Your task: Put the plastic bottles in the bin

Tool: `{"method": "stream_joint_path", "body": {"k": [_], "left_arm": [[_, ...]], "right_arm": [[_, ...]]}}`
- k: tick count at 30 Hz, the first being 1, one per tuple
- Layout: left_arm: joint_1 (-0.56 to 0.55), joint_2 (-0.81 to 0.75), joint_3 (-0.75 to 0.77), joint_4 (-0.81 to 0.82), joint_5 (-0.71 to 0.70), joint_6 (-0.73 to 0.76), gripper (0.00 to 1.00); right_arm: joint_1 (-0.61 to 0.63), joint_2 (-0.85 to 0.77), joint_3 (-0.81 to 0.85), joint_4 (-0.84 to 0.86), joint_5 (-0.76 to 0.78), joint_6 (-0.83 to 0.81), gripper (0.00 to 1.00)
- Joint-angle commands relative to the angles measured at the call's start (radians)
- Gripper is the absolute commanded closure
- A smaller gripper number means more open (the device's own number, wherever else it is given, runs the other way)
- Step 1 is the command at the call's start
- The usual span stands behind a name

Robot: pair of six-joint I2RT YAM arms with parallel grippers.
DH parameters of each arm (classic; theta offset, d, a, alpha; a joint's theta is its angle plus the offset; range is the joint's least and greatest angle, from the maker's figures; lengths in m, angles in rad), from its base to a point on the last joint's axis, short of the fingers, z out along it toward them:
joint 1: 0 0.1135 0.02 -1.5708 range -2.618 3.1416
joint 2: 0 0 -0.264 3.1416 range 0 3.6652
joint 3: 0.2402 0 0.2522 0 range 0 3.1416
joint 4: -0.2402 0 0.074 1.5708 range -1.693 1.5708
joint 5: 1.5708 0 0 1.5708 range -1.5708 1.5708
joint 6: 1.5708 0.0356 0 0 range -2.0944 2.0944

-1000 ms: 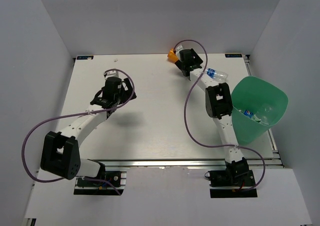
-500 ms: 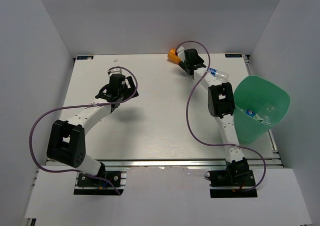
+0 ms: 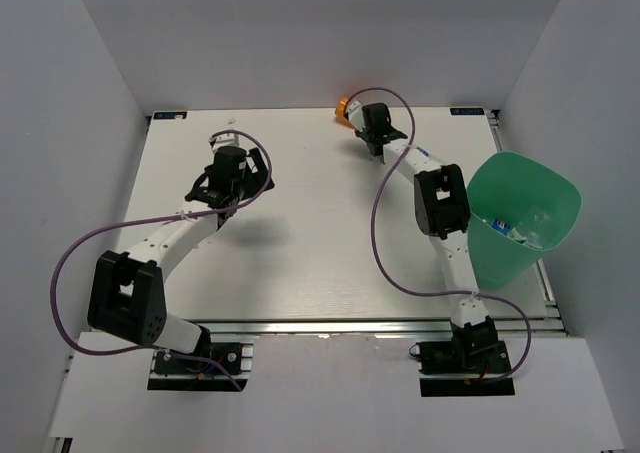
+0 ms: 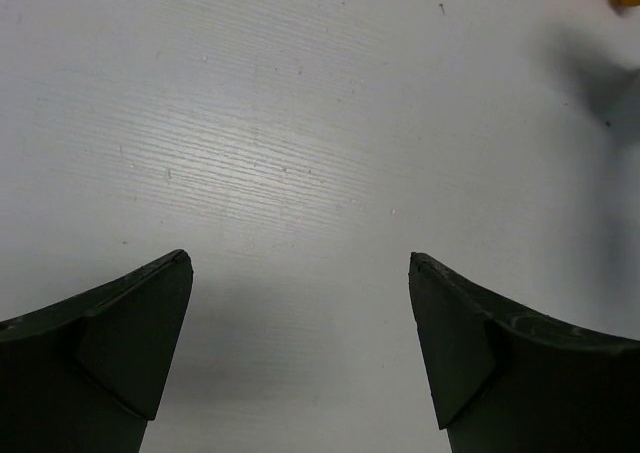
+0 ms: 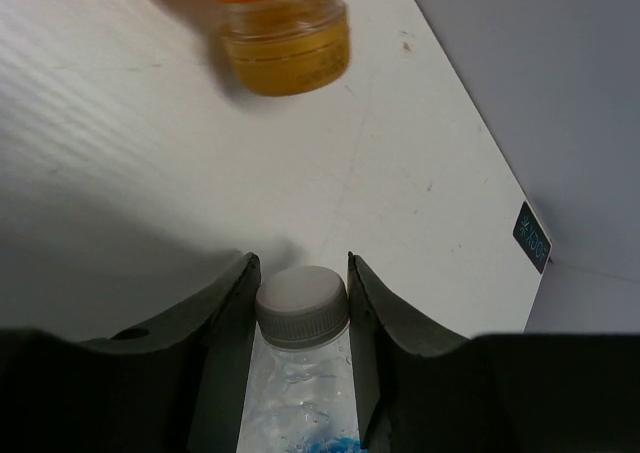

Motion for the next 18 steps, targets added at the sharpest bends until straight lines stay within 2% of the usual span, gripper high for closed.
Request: {"method": "stream_joint_path", "body": {"k": [1, 4, 9, 14, 18], "left_arm": [[0.007, -0.063, -0.029, 0.036, -0.017, 0.0, 0.02], [0.005, -0.065, -0.029, 0.033, -0.005, 0.0, 0.02], [0.005, -0.083, -0.056, 0.051, 0.009, -0.005, 0.02], [0.007, -0.106, -0.081, 0.07, 0.026, -0.013, 0.02], [0.007, -0.129, -0.09, 0.076, 0.052, -0.017, 0.02]], "right_arm": [[0.06, -0.16, -0.058, 0.043, -0.016, 0.01, 1.0], [0.117, -0.269, -0.135, 0.111, -0.002, -0.004, 1.0], [0.222, -0.46, -0.159, 0.114, 0.03, 0.022, 1.0], [0.287, -0.652, -0.186, 0.114, 0.093, 0.164, 1.0], [0.293, -0.889, -0.268, 0.099, 0.166, 0.286, 1.0]]}}
